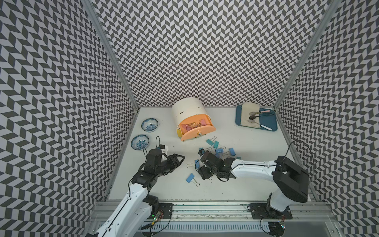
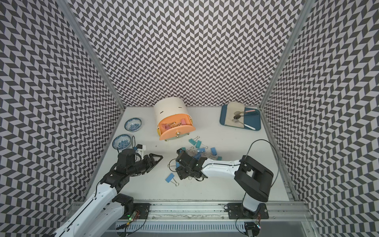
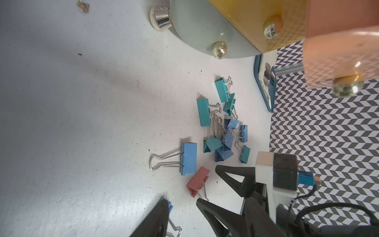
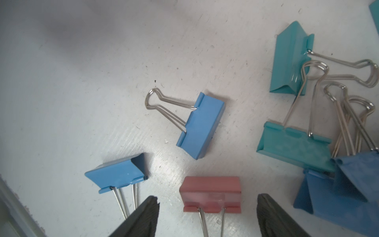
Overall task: Put the binder clips in the drawer according to color
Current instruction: Pick up the binder clip at the center of the board.
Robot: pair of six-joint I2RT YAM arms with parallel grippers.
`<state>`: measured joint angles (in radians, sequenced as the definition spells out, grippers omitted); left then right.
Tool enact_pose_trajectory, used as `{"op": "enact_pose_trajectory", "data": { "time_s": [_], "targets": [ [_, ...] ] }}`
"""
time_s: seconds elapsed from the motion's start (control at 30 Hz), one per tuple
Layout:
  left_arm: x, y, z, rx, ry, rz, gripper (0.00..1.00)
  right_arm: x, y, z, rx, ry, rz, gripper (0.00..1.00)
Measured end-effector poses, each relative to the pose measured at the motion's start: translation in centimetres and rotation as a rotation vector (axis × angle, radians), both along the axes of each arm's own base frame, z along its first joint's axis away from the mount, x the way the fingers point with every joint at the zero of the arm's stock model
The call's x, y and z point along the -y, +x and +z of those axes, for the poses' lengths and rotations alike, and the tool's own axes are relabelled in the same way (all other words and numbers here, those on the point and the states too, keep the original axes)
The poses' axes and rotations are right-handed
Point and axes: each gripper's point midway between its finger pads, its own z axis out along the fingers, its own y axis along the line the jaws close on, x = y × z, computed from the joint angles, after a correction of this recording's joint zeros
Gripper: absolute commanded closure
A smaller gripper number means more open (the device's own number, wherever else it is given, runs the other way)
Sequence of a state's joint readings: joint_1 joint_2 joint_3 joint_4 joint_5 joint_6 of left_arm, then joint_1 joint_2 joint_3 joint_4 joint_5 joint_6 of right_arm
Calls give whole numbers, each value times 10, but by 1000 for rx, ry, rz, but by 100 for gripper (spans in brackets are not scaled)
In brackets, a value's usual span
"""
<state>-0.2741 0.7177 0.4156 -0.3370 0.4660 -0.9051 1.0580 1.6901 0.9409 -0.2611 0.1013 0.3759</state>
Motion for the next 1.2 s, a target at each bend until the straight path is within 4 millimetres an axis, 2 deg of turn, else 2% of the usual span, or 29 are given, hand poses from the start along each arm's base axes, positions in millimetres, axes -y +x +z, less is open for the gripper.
{"op": "enact_pose_trajectory", "data": {
  "time_s": [0.2,0.53,0.9,1.07,1.2],
  "targets": [
    [-3,2,-2,-2,6,5,37,1,-1,-13,-10,-37,15,24],
    [-5,3,-2,-3,4,5,37,-1,0,-21,-13,-57,31,28],
    [-7,4,-3,-2,7,5,37,-2,1,-21,-12,-59,34,41],
    [-6,5,-5,-14,8,3,37,-1,0,-19,-13,-62,37,44],
    [-4,7,1,-8,3,-2,37,1,-2,0,-1,-32,36,47]
  ]
}}
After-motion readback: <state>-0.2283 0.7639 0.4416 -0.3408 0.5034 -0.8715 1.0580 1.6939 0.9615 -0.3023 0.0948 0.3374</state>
